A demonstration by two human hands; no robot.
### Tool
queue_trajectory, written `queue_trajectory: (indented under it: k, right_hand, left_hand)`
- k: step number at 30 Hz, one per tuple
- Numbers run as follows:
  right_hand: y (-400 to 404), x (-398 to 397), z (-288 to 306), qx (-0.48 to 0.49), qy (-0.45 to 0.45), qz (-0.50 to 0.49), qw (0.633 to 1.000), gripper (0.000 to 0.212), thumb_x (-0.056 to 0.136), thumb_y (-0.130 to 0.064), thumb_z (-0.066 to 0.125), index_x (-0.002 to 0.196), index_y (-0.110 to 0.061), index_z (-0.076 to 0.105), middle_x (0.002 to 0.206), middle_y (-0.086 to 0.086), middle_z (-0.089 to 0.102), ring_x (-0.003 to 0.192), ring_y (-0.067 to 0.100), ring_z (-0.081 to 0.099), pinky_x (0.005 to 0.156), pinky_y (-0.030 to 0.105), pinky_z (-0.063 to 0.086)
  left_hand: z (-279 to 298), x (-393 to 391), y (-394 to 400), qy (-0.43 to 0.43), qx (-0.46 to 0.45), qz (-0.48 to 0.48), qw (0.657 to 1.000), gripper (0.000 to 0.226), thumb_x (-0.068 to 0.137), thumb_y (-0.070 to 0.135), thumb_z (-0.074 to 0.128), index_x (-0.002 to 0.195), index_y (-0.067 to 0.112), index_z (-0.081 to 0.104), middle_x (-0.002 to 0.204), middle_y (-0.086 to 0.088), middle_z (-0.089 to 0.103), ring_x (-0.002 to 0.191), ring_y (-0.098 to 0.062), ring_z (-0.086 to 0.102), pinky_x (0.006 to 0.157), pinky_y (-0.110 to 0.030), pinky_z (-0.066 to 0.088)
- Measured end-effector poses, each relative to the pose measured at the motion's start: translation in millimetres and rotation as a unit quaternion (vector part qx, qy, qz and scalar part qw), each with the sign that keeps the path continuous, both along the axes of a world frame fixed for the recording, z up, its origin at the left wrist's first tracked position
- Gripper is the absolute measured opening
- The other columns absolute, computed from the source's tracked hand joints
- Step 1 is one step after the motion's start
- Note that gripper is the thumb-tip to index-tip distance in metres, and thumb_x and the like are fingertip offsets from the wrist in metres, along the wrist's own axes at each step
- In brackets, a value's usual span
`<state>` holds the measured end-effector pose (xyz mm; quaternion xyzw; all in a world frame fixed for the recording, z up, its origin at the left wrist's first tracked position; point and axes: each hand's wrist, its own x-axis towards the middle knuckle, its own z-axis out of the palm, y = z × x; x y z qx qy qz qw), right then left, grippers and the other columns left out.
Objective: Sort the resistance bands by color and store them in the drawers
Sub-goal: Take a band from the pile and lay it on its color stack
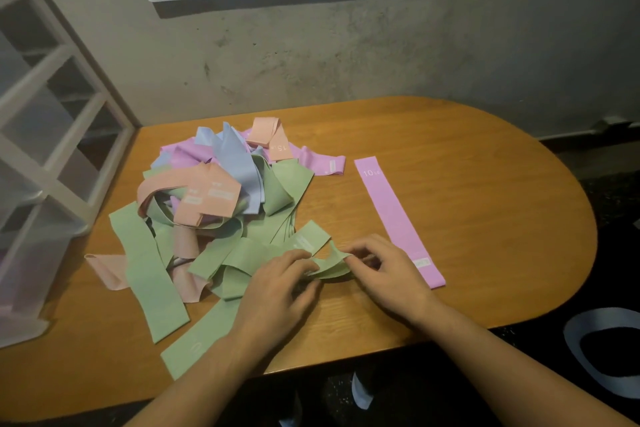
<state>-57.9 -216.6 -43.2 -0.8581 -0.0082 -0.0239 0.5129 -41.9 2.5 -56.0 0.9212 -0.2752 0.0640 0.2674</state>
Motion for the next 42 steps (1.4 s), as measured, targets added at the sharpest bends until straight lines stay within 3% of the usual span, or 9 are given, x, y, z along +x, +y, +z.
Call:
queue_trajectory:
  k: [5,9,11,14,21,25,29,34,42]
  right_hand:
    - [-5,-4,8,0.079,0.012,-0.032,0.996,0.013,0.095,-0.014,0.064,0.092,-0.027,0.065,0.120,-0.015,0.065,0.108,-0.002,0.062,0.089,0.021,0.054]
    - [-7,-4,13,0.172,0.038,-0.034,0.984,0.015,0.098,-0.016,0.061,0.092,-0.028,0.055,0.099,0.007,0.067,0.093,0.015,0.065,0.080,0.036,0.055]
    - [-7,-2,16,0.184,0.033,-0.058,0.981,0.017,0.096,-0.015,0.063,0.093,-0.025,0.050,0.092,0.014,0.060,0.081,0.017,0.058,0.069,0.031,0.050]
    - [-8,2,22,0.239,0.046,-0.089,0.966,0.021,0.093,-0.010,0.066,0.099,-0.020,0.048,0.088,0.009,0.055,0.076,0.014,0.053,0.060,0.021,0.045]
    - [-14,5,29,0.364,0.126,-0.050,0.922,0.036,0.075,-0.023,0.073,0.104,-0.035,0.054,0.100,0.003,0.060,0.074,0.023,0.053,0.063,0.042,0.041]
    - [-19,3,38,0.312,0.140,-0.048,0.938,0.033,0.070,-0.025,0.075,0.100,-0.034,0.062,0.100,0.004,0.066,0.066,0.010,0.057,0.065,0.033,0.044]
    - [-21,0,41,0.113,0.095,-0.007,0.989,0.019,0.088,-0.021,0.070,0.095,-0.038,0.066,0.103,-0.001,0.065,0.075,0.004,0.059,0.076,0.030,0.052]
    - [-23,-3,42,-0.016,0.039,0.054,0.998,0.004,0.089,-0.040,0.065,0.093,-0.041,0.065,0.093,-0.016,0.064,0.069,-0.001,0.054,0.066,0.018,0.041]
    - [-28,-7,53,-0.153,-0.099,-0.026,0.983,0.006,0.089,-0.028,0.064,0.085,-0.033,0.064,0.094,-0.018,0.064,0.096,0.004,0.056,0.086,0.038,0.049]
  left_hand:
    - [19,1,-12,-0.040,0.001,-0.012,0.999,0.014,0.091,0.041,0.059,0.096,0.029,0.063,0.128,0.013,0.059,0.108,-0.006,0.059,0.071,-0.023,0.055]
    - [33,-1,-18,-0.050,-0.006,-0.031,0.998,0.016,0.094,0.042,0.055,0.098,0.028,0.062,0.125,0.016,0.061,0.090,-0.003,0.063,0.063,-0.021,0.051]
    - [37,-2,-20,-0.049,0.011,-0.041,0.998,0.017,0.095,0.044,0.052,0.102,0.030,0.060,0.122,0.018,0.061,0.081,-0.003,0.063,0.059,-0.021,0.050]
    - [43,-1,-23,-0.009,0.006,-0.033,0.999,0.019,0.097,0.045,0.048,0.108,0.032,0.058,0.109,0.017,0.064,0.083,-0.008,0.063,0.063,-0.025,0.050]
    - [56,6,-26,0.044,0.012,0.002,0.999,0.017,0.098,0.049,0.047,0.108,0.035,0.047,0.092,0.008,0.071,0.079,-0.019,0.065,0.066,-0.037,0.052]
    - [64,10,-22,0.091,-0.014,0.018,0.996,0.011,0.099,0.040,0.054,0.106,0.032,0.051,0.093,0.006,0.072,0.084,-0.020,0.067,0.072,-0.041,0.055]
    - [70,9,-23,0.109,-0.049,0.029,0.992,0.008,0.098,0.036,0.059,0.104,0.031,0.056,0.084,0.007,0.070,0.077,-0.014,0.065,0.071,-0.044,0.053]
    - [77,9,-25,0.113,-0.066,0.044,0.990,0.006,0.099,0.032,0.058,0.104,0.032,0.057,0.086,0.008,0.070,0.080,-0.010,0.064,0.073,-0.042,0.053]
    - [75,0,-23,0.213,-0.092,-0.047,0.972,0.001,0.104,0.036,0.049,0.105,0.036,0.049,0.106,0.016,0.065,0.095,-0.007,0.062,0.084,-0.043,0.052]
